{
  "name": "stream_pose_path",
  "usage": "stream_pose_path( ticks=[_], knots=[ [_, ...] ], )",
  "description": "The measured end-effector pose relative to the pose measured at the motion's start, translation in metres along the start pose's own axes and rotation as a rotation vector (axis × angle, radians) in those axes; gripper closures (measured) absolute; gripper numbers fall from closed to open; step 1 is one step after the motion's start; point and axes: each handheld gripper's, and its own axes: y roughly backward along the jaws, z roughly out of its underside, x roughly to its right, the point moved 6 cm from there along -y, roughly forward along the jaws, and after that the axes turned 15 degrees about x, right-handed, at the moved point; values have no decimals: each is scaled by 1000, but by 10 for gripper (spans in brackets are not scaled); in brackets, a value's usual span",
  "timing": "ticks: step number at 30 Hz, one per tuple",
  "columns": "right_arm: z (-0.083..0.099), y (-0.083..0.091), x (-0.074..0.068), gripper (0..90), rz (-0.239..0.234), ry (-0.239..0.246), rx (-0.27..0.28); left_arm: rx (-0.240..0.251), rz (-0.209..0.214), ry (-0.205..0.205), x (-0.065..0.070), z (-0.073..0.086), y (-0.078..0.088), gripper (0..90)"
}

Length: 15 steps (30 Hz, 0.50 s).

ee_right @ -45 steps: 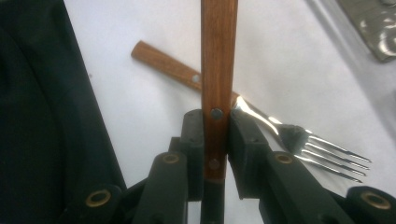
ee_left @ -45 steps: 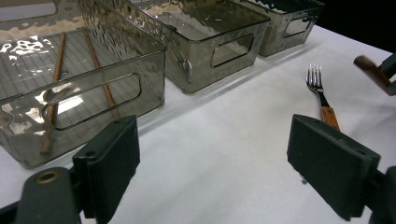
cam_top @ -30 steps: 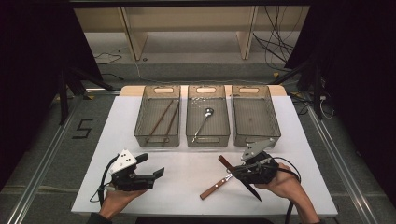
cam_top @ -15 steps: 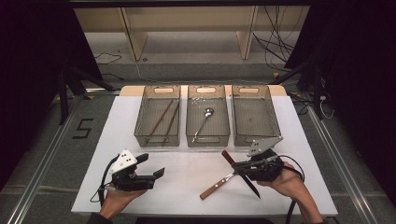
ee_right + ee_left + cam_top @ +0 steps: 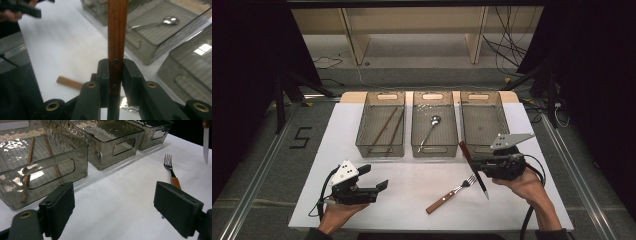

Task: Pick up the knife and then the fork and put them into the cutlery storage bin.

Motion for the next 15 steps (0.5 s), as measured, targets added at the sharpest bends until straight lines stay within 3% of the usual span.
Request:
stream_pose_path(
  ticks=[8, 15],
  knots=[
    [-29, 8, 39, 772, 107, -80, 99, 2, -2, -2, -1, -1, 1, 166],
    [-42, 11, 67, 772, 186, -127, 125, 3, -2, -1, -1, -1, 1, 166]
  ],
)
